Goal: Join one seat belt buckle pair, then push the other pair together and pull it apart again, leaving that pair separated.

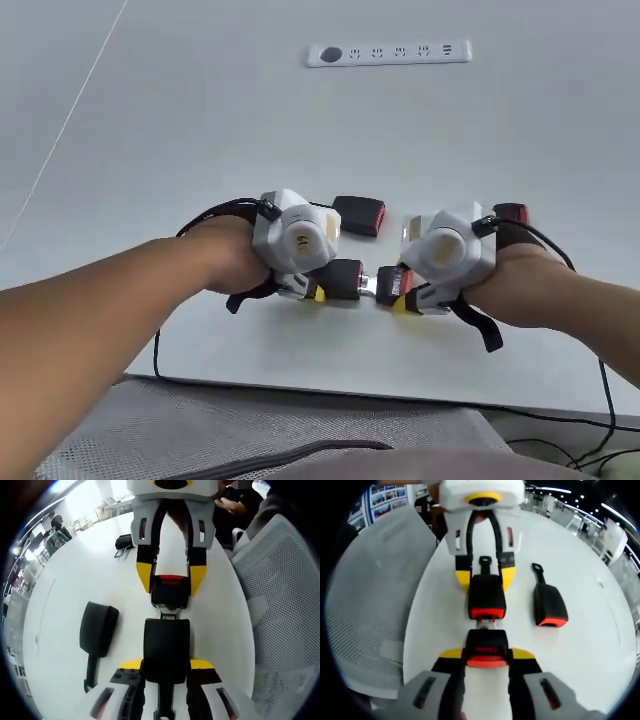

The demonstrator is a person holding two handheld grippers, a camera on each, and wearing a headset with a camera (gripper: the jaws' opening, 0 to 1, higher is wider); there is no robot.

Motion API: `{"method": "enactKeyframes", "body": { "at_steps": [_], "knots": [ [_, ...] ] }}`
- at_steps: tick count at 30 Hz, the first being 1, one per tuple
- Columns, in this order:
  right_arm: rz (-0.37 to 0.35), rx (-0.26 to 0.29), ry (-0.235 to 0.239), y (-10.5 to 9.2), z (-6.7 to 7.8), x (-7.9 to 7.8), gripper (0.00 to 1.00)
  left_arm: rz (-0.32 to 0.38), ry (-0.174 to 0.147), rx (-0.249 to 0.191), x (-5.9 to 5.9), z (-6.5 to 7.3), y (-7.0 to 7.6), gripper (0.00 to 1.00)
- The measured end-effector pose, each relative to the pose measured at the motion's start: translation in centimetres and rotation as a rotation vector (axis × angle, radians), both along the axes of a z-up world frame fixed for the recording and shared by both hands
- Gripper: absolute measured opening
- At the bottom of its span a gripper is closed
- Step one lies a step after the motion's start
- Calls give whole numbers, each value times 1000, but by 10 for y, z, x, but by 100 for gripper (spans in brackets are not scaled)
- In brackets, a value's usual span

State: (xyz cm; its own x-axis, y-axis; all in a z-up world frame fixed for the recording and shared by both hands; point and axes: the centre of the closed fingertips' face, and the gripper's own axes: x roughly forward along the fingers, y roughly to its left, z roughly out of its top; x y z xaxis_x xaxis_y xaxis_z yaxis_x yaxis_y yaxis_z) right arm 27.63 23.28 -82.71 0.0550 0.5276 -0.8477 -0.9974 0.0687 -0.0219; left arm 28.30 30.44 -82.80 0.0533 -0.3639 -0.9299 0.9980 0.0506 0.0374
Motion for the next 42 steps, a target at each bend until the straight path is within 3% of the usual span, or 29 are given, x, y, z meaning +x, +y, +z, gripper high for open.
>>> {"method": "enactKeyframes", "body": {
  "at_steps": [16, 22, 28, 42],
  "knots": [
    [7, -2, -2, 15, 2, 8, 30, 10, 11, -16, 1, -1, 0, 31],
    [0, -10, -4, 12, 2, 6, 30, 8, 19, 6, 1, -1, 1, 32],
    [38, -12, -21, 8, 1, 3, 30, -6, 19, -7, 0, -1, 4, 31],
    [30, -4, -4, 6, 0, 0, 31, -1, 15, -3, -3, 0, 3, 31]
  ]
}}
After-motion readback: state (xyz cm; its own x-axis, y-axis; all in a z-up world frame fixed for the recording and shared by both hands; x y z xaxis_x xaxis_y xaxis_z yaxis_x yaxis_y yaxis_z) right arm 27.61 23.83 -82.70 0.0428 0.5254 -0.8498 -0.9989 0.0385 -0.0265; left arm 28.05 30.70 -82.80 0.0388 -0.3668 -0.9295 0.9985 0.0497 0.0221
